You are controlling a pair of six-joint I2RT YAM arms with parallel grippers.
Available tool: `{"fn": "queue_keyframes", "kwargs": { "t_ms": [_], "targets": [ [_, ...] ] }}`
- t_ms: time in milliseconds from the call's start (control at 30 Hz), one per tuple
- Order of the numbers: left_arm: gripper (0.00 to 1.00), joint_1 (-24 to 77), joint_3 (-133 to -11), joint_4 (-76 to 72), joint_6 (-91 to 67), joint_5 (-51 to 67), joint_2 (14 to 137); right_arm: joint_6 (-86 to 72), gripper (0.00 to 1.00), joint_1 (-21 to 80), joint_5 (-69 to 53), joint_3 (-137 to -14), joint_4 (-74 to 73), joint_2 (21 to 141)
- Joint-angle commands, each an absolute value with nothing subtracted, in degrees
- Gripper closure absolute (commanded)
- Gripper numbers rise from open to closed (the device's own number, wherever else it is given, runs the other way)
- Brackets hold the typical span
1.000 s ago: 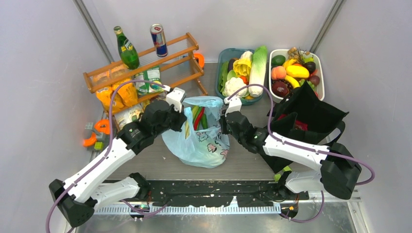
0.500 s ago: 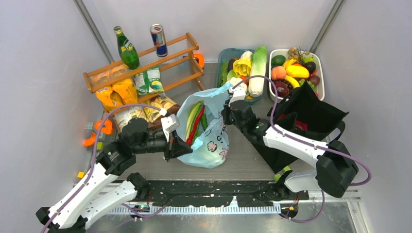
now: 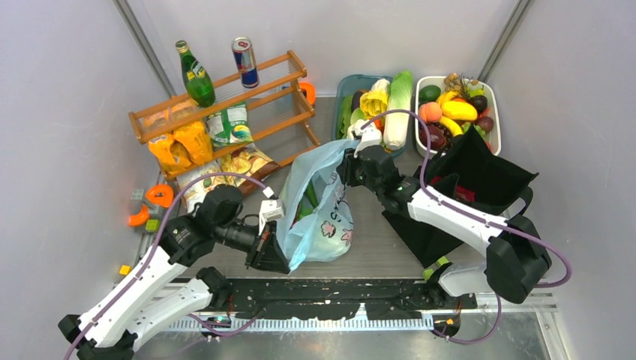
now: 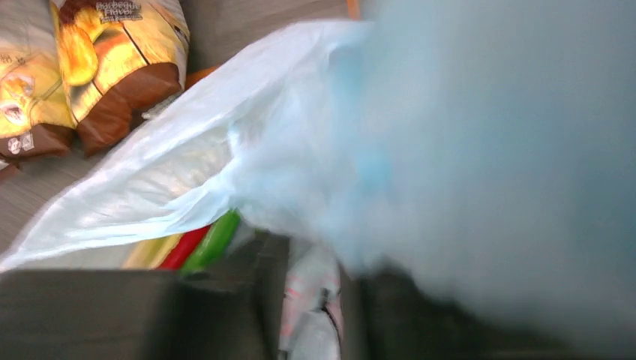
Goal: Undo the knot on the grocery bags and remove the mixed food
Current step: Pick up the fake vegetable from the takeout bag.
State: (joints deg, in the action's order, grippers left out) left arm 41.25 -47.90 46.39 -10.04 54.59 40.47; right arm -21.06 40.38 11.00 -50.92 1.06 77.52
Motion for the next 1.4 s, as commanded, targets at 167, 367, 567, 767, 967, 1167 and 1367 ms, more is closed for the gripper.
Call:
{"fn": "queue_keyframes", "kwargs": {
  "t_ms": [167, 367, 567, 767, 967, 1167, 1367],
  "targets": [
    [1.00, 41.66, -50.15, 48.35, -10.94, 52.06, 37.76, -17.34, 0.29, 39.86, -0.16, -50.29, -3.54, 60.53],
    [1.00, 41.66, -49.41, 46.92, -10.84, 53.62, 40.05, -18.82, 0.36, 46.43, -6.25, -52.19, -7.55, 57.02],
    [0.90, 41.66, -49.39, 47.41, -10.37, 54.42, 40.98, -19.14, 0.49, 53.51, -4.84, -56.44, -5.46, 65.61],
    [0.59, 41.66, -51.21, 48.87, -9.63, 52.61, 39.90, -19.07, 0.52, 54.26, -5.02, -59.83, -0.49, 77.19],
    [0.16, 41.66, -59.94, 50.62, -7.23, 36.85, 40.40, -17.58, 0.49, 54.24, -5.94, -62.72, -0.68, 87.27],
    [0.02, 41.66, -64.88, 45.91, -11.57, 6.79, 43.44, -17.65, 0.41, 55.35, -5.52, -58.55, -3.72, 85.76],
    [0.00, 41.66, -65.09, 44.12, -15.73, -4.92, 52.02, -19.24, 0.32, 56.22, -3.70, -52.66, -7.88, 80.02]
  ]
}}
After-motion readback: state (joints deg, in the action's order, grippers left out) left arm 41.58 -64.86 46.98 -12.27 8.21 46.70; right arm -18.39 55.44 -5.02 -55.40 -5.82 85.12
